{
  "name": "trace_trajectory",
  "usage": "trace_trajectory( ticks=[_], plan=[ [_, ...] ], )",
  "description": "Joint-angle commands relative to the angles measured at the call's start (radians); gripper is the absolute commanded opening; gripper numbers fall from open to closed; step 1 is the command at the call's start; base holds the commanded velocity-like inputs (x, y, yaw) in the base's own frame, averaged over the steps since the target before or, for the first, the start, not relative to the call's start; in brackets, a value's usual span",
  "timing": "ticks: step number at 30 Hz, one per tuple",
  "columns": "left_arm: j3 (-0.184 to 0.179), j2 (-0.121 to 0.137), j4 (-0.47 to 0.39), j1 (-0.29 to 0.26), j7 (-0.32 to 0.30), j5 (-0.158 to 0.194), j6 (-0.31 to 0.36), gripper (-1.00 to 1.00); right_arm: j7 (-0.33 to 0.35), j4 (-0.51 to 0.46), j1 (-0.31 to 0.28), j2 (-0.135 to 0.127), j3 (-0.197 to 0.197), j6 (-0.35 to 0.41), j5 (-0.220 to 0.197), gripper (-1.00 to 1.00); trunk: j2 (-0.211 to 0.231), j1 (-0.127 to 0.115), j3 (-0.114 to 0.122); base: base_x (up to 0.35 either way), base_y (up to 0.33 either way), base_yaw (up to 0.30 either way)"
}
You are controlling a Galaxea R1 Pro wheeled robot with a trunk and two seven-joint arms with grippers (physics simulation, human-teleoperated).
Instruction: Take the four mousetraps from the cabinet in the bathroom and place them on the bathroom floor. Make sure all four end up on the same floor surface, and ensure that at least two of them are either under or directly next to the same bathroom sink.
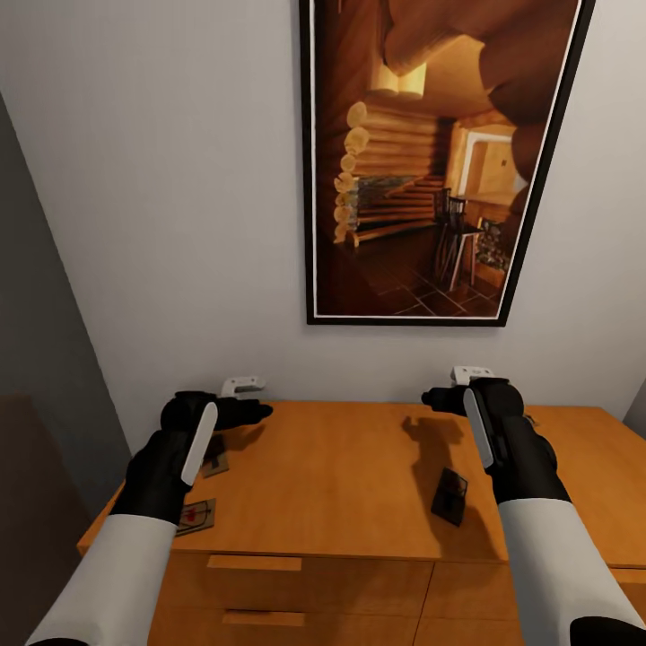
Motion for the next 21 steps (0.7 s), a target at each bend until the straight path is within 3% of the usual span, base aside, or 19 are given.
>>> trace_trajectory(
  ticks=[1,12,21],
  plan=[
    [0.006,0.0,0.0,-0.001,0.001,0.001,0.004,1.0,-0.001,-0.001,-0.001,0.0,0.001,0.004,0.002,1.0,-0.001,0.0,-0.001,0.0,0.0,0.0],
    [0.068,-0.003,-0.029,-0.001,0.06,-0.006,0.007,1.0,0.0,-0.003,-0.001,0.0,0.005,0.004,0.023,1.0,-0.001,0.0,-0.001,0.0,0.0,0.0],
    [0.115,-0.018,-0.058,-0.001,0.11,0.019,0.011,1.0,0.0,-0.014,-0.001,0.0,0.013,0.004,0.054,1.0,-0.001,0.0,-0.001,0.0,0.0,0.0]
  ],
)
